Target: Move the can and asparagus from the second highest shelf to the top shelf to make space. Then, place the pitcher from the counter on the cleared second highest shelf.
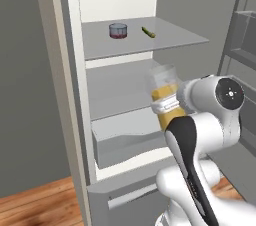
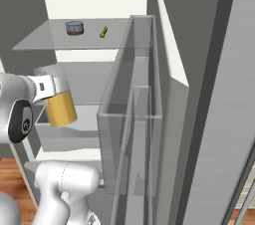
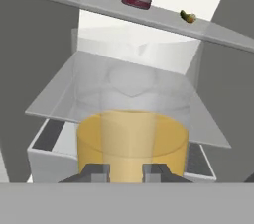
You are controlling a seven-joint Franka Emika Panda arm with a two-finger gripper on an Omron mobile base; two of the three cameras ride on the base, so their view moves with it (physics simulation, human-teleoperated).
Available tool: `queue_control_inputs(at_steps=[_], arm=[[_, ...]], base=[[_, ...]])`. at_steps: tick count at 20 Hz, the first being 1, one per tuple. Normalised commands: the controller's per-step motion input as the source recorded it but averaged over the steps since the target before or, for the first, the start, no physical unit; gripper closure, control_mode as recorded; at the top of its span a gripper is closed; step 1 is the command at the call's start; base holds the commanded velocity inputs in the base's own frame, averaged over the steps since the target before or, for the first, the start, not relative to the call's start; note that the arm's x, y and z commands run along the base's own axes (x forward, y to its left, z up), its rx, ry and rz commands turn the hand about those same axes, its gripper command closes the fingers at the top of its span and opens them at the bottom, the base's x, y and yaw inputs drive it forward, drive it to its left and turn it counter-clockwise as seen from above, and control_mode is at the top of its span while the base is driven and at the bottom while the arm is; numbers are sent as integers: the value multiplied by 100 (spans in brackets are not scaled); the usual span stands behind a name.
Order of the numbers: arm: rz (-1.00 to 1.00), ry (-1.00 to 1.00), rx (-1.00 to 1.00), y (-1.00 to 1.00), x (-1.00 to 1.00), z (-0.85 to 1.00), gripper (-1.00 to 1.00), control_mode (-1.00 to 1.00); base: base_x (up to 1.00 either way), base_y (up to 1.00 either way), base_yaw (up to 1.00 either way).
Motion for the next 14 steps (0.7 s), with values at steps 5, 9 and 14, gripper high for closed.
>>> queue_control_inputs(at_steps=[5, 9, 14], arm=[[0, -14, 20, 0, 32, -29, 100, -100], [0, -16, 13, 0, 27, -20, 100, -100], [0, -11, 1, 4, 30, -25, 100, -100]], base=[[0, 0, 0], [0, 0, 0], [0, 0, 0]])
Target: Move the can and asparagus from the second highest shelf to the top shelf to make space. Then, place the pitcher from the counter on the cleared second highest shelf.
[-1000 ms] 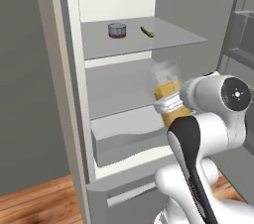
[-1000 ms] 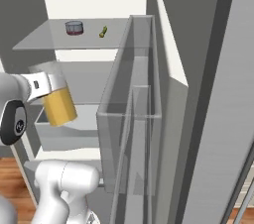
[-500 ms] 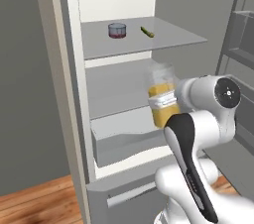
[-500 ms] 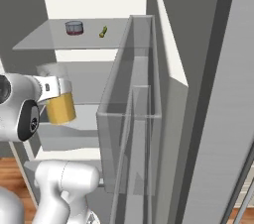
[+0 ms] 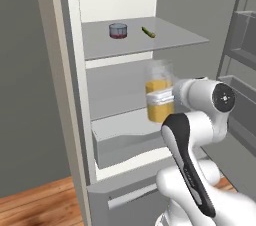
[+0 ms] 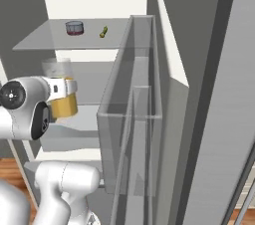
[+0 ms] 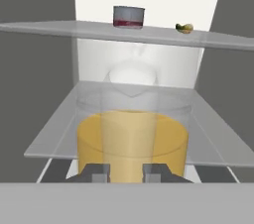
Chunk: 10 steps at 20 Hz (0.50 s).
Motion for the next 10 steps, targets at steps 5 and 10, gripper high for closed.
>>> queue_control_inputs(at_steps=[5, 10], arm=[[0, -3, 0, 2, 31, -25, 100, -100], [0, 0, 0, 0, 43, -17, 100, -100]], base=[[0, 0, 0], [0, 0, 0]])
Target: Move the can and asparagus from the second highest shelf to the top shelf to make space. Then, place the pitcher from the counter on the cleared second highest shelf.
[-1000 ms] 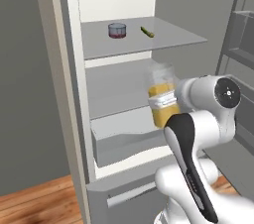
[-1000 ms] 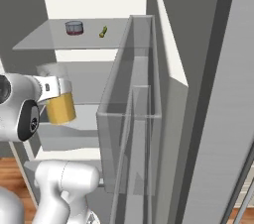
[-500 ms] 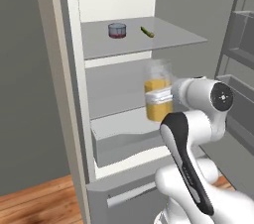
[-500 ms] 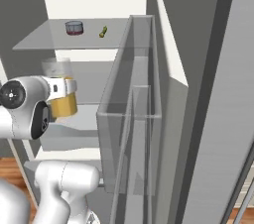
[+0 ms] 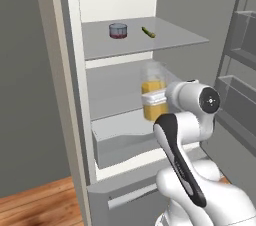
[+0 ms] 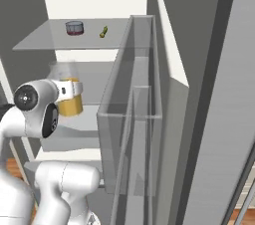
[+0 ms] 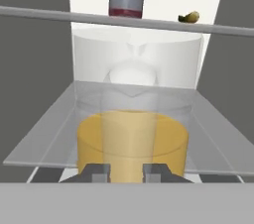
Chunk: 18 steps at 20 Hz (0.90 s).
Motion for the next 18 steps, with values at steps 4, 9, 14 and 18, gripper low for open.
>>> queue_control_inputs(at_steps=[4, 9, 14, 18], arm=[[0, 0, 0, 1, 50, -2, 100, -100], [0, 0, 0, 0, 53, -2, 100, -100], [0, 1, 0, 0, 55, -6, 100, -100], [0, 1, 0, 2, 56, -14, 100, -100]], base=[[0, 0, 0], [0, 0, 0], [0, 0, 0], [0, 0, 0]])
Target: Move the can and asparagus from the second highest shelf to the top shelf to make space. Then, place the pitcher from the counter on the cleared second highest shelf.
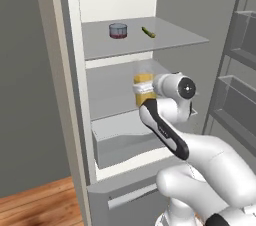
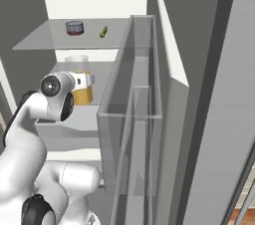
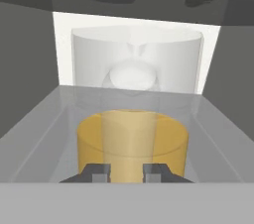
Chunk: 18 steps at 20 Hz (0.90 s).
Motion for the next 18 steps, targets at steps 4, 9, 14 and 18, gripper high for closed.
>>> queue_control_inputs(at_steps=[4, 9, 14, 18], arm=[[0, 1, 0, 5, 55, -13, 100, -100], [0, 1, 0, 6, 56, -15, 100, -100], [0, 1, 0, 6, 51, -25, 100, -100], [0, 0, -1, 6, 42, -35, 100, -100]], base=[[0, 0, 0], [0, 0, 0], [0, 0, 0], [0, 0, 0]])
